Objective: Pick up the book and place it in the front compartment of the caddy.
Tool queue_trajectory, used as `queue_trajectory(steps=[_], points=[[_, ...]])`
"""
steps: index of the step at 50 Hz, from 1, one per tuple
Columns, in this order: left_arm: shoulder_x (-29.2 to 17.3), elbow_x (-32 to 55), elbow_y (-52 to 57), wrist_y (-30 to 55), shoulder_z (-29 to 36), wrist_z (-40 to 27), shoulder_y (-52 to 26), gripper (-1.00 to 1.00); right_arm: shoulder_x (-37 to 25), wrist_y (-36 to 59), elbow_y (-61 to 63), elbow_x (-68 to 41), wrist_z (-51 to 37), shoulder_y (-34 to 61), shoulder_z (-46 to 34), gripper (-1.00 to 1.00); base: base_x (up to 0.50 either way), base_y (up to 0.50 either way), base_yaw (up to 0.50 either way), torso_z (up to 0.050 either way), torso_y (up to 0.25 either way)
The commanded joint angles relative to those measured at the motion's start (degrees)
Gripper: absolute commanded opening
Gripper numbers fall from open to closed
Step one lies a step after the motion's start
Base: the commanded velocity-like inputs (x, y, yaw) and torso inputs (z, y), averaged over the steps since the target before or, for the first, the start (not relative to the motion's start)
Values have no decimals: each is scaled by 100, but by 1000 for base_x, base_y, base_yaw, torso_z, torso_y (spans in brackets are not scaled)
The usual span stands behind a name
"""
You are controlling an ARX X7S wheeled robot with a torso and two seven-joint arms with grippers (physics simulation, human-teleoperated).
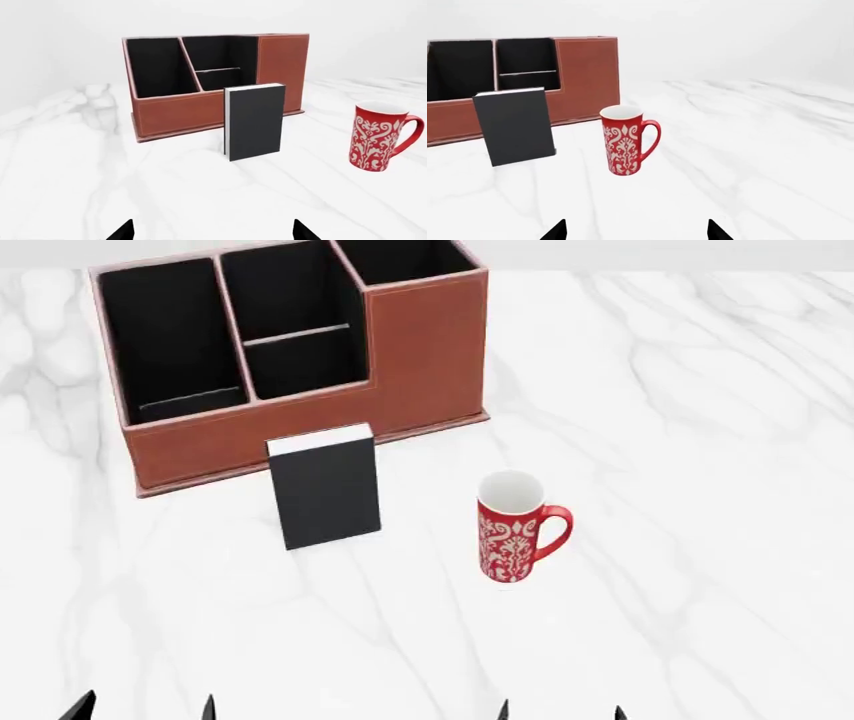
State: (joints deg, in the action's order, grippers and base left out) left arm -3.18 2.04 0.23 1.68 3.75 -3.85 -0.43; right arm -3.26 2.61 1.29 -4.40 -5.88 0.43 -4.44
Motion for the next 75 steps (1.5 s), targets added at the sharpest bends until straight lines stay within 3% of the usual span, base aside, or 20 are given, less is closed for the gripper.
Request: queue_trajectory(steps=[1,6,12,17,28,36,51,75], points=[[-37,36,275,429,-100,77,-94,100,12,698,730,-541,271,82,383,100,0,0,0,0,0],[-240,220,913,1135,-293,42,-303,100,-410,1994,2074,-1198,212,534,714,100,0,0,0,0,0],[-725,711,2824,2713,-670,162,-1402,100,-1351,3869,3790,-2288,123,1917,1513,100,0,0,0,0,0],[-1024,1105,3736,3535,-1154,143,-2168,100,-1948,5101,4503,-3396,-92,2896,2509,100,0,0,0,0,0],[-1504,1650,4493,4472,-2026,115,-3018,100,-3011,6716,5042,-5451,-677,4456,4210,100,0,0,0,0,0],[-1693,1808,4686,4658,-2378,141,-3125,100,-3352,7015,5040,-6117,-884,4813,4621,100,0,0,0,0,0],[-1681,1733,4600,4447,-2311,121,-2982,100,-3319,6763,5078,-6015,-705,4547,4689,100,0,3,0,0,0],[-1694,1707,4541,4301,-2237,82,-2880,100,-3276,6429,5130,-5720,-494,4249,4423,100,0,500,0,0,0]])
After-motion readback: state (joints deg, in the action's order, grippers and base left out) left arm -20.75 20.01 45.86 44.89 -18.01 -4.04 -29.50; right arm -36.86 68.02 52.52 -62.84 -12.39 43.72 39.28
